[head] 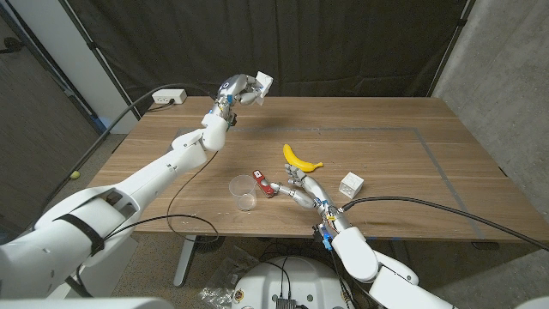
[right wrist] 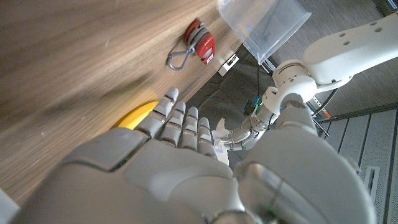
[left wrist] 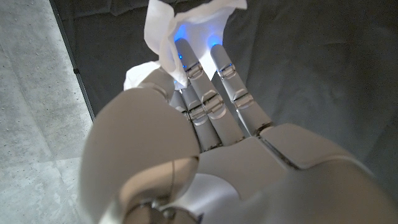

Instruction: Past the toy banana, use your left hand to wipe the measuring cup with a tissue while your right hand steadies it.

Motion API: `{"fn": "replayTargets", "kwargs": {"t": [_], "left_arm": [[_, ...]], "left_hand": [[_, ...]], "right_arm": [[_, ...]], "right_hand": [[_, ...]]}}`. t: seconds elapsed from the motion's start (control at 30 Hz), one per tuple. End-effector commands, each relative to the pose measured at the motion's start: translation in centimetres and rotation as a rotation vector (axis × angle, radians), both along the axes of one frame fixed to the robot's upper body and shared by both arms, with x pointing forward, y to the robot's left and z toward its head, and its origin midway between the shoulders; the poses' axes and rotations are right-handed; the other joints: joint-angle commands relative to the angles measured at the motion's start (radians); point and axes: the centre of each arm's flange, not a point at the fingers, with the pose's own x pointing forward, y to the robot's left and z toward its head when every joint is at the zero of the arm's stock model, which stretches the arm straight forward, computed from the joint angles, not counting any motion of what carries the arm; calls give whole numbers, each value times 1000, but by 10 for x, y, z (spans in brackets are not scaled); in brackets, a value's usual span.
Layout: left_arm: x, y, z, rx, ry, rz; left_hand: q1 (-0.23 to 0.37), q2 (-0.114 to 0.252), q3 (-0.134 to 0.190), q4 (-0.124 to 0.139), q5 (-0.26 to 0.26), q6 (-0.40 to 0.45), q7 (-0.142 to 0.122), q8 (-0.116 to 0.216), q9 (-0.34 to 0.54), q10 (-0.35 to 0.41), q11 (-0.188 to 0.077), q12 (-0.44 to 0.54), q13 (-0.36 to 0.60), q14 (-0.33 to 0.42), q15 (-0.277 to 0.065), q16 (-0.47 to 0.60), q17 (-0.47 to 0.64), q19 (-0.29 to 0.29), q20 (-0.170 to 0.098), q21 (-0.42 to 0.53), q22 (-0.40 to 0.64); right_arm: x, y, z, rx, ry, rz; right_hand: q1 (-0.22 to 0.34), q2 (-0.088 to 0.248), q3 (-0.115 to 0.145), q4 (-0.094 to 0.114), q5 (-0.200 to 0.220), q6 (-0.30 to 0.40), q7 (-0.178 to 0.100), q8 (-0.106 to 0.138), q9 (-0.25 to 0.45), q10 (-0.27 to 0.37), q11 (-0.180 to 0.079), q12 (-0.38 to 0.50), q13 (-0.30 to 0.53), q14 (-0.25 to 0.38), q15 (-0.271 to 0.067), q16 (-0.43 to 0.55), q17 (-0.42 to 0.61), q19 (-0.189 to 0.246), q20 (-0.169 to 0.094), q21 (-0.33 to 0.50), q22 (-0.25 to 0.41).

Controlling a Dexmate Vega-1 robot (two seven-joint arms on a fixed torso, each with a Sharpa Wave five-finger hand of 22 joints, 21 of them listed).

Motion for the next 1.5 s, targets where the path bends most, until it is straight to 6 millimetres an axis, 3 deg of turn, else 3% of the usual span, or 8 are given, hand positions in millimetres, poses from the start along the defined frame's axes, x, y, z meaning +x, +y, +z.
{"fn": "replayTargets", "kwargs": {"t": [0.03,0.27,0.53,0.8,1.17,1.5], "left_arm": [[16,-11,15,-12,26,-12],[27,-15,20,-1,36,-13],[37,-20,25,20,51,-27],[46,-27,26,35,79,-31],[53,-38,26,37,94,-51],[58,-36,34,23,102,-39]], "left_hand": [[6,1,3,5,-5,24,29,-3,4,63,-52,3,7,10,-1,-3,6,-5,-37,9,1],[7,1,4,5,-5,25,31,-4,5,64,-52,3,11,10,0,-6,9,-7,-37,15,1],[7,0,5,6,-4,27,31,-4,6,65,-50,4,15,11,-1,-9,12,-10,-36,21,1],[7,-1,6,7,-4,26,32,-6,6,65,-48,4,19,13,0,-12,15,-13,-35,27,0],[7,-3,7,8,-4,26,32,-7,8,68,-51,5,25,14,0,-16,20,-16,-35,36,-1],[7,-4,8,8,-4,28,34,-8,9,66,-48,4,29,16,0,-19,24,-19,-35,44,-2]], "right_arm": [[-3,13,4,25,-36,35],[-4,23,7,15,-45,46],[0,36,12,5,-70,77],[-3,50,14,-39,-92,120],[0,64,22,-126,-131,174],[19,85,32,-163,-154,239]], "right_hand": [[53,2,16,-2,14,17,3,6,4,18,-5,6,6,29,-13,7,1,22,-35,4,0],[122,-4,29,-5,27,-5,4,-2,5,4,-11,-3,7,23,-36,-3,1,33,-66,3,0],[143,-13,29,-2,31,-18,6,-6,6,-12,-10,-10,7,16,-38,-6,0,32,-75,1,0],[191,-23,31,3,42,7,-5,5,7,26,-31,1,8,62,-69,6,0,78,-101,14,1],[205,-25,32,5,45,8,-5,5,7,28,-33,0,8,70,-71,5,0,81,-99,14,2],[191,-40,18,16,45,10,-9,5,8,28,-35,-1,8,74,-69,4,2,75,-94,11,3]]}}
